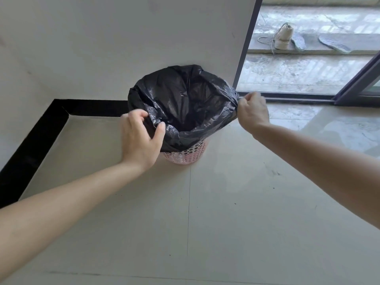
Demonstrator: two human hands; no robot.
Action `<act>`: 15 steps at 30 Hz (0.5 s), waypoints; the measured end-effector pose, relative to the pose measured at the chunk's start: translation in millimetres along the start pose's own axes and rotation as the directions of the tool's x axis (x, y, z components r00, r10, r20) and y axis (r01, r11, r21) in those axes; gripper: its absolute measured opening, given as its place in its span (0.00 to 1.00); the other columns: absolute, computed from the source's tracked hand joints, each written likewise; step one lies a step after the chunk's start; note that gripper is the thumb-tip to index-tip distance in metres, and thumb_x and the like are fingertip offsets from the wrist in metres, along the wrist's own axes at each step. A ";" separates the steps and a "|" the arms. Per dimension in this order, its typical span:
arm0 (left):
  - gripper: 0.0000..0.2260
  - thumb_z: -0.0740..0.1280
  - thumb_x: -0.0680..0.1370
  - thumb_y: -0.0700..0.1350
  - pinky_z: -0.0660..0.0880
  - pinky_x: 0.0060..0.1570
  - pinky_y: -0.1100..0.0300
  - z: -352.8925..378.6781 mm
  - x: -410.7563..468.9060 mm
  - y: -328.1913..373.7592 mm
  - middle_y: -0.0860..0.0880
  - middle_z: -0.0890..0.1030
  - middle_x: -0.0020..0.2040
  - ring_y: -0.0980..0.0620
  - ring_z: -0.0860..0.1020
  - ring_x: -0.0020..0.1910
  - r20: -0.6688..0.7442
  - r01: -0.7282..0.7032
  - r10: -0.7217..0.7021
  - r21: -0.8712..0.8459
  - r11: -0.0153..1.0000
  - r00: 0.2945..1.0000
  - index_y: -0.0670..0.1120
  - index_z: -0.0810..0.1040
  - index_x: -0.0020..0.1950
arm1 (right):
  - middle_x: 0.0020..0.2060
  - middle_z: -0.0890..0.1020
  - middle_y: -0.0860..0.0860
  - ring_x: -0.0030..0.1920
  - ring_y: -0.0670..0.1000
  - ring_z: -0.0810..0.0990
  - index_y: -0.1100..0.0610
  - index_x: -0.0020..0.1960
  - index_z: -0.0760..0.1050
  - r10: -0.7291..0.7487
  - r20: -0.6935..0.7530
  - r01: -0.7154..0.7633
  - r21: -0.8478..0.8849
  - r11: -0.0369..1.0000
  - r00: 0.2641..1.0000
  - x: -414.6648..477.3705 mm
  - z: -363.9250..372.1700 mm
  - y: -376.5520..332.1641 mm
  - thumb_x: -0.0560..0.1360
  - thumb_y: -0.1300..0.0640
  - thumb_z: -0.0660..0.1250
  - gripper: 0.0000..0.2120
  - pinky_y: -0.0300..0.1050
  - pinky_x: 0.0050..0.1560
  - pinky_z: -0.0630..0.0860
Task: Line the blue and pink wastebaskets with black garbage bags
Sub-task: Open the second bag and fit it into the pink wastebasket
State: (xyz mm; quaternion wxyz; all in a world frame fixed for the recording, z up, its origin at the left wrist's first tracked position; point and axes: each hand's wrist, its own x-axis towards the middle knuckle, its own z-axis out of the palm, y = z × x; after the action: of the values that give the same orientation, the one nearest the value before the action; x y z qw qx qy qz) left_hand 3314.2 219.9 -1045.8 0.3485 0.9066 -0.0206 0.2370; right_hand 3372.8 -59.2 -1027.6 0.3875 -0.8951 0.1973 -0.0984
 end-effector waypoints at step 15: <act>0.34 0.59 0.73 0.34 0.66 0.58 0.59 19.9 54.2 -30.9 0.48 0.66 0.70 0.52 0.68 0.61 0.248 0.503 -0.455 -0.183 0.845 0.855 0.51 0.53 0.76 | 0.33 0.80 0.49 0.33 0.51 0.72 0.55 0.39 0.82 0.283 0.193 -0.318 0.186 0.930 0.940 38.1 53.9 13.6 0.77 0.53 0.65 0.12 0.39 0.26 0.66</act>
State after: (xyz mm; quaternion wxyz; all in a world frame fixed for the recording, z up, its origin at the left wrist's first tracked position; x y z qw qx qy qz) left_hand 3376.8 237.4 -1053.8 0.5007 0.8521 0.1446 0.0480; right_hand 3421.3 -48.7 -1073.4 0.5069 -0.8123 0.2882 0.0148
